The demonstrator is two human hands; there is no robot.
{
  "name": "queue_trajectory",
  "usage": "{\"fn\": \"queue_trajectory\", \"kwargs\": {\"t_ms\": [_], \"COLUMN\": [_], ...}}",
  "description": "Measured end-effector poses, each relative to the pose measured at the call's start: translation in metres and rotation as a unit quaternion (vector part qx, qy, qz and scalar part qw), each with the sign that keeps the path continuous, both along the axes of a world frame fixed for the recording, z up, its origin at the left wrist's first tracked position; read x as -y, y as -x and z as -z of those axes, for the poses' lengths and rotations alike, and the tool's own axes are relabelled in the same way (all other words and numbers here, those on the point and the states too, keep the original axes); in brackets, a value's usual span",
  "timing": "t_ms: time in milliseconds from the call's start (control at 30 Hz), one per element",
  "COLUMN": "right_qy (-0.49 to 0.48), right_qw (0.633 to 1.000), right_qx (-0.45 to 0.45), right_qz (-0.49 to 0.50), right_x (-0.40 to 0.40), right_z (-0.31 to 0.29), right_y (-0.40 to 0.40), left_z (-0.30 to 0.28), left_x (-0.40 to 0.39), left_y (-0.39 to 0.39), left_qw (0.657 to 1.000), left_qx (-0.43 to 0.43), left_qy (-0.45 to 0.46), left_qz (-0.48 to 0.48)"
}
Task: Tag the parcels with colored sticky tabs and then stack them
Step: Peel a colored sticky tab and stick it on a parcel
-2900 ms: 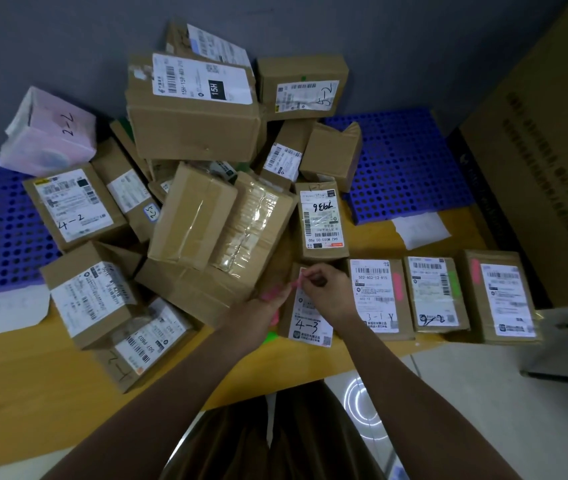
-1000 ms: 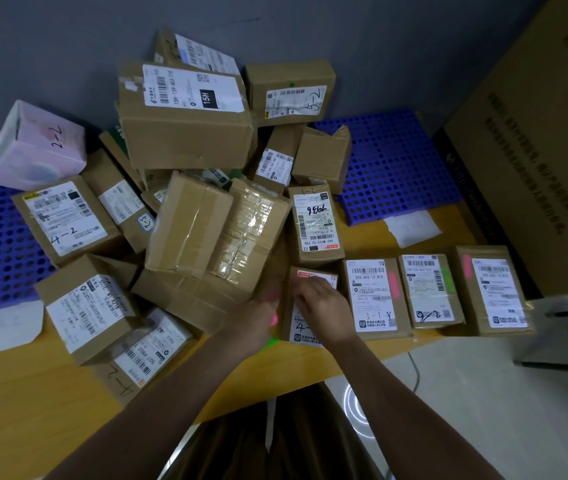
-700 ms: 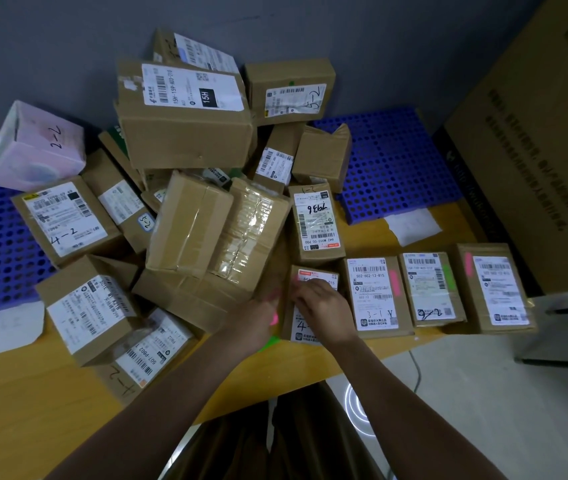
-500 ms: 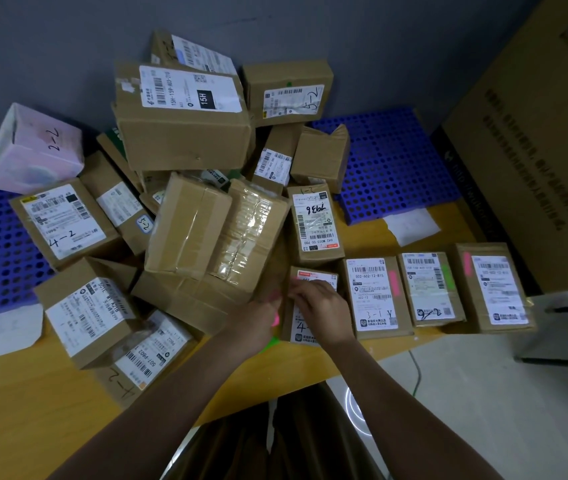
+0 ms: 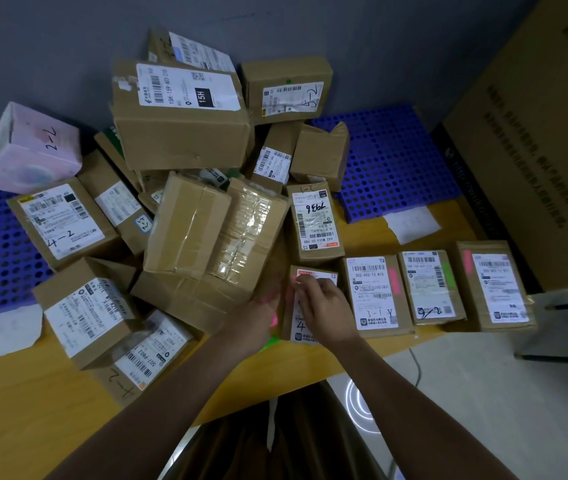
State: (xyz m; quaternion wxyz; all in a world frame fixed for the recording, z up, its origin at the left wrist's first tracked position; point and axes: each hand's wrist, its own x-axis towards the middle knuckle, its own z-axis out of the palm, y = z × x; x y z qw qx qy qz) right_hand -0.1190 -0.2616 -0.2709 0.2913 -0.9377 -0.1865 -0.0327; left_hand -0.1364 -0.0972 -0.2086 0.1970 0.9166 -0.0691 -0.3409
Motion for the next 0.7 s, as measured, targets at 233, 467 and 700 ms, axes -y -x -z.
{"fn": "queue_trajectory", "kwargs": {"t_ms": [233, 467, 700], "right_qy": [-0.007, 0.086, -0.043], "right_qw": [0.998, 0.989, 0.983], "right_qx": [-0.005, -0.003, -0.179], "right_qz": [-0.064, -0.123, 0.024], "right_x": [0.01, 0.024, 0.016], "right_z": [-0.013, -0.003, -0.011], "right_y": [-0.006, -0.013, -0.026], "left_z": [-0.005, 0.0, 0.0], "left_x": [0.01, 0.015, 0.012], "left_y": [0.0, 0.001, 0.0], "left_qw": [0.997, 0.994, 0.991], "left_qx": [0.022, 0.001, -0.015], "left_qy": [-0.04, -0.071, -0.091], "left_qz": [0.058, 0.083, 0.098]}}
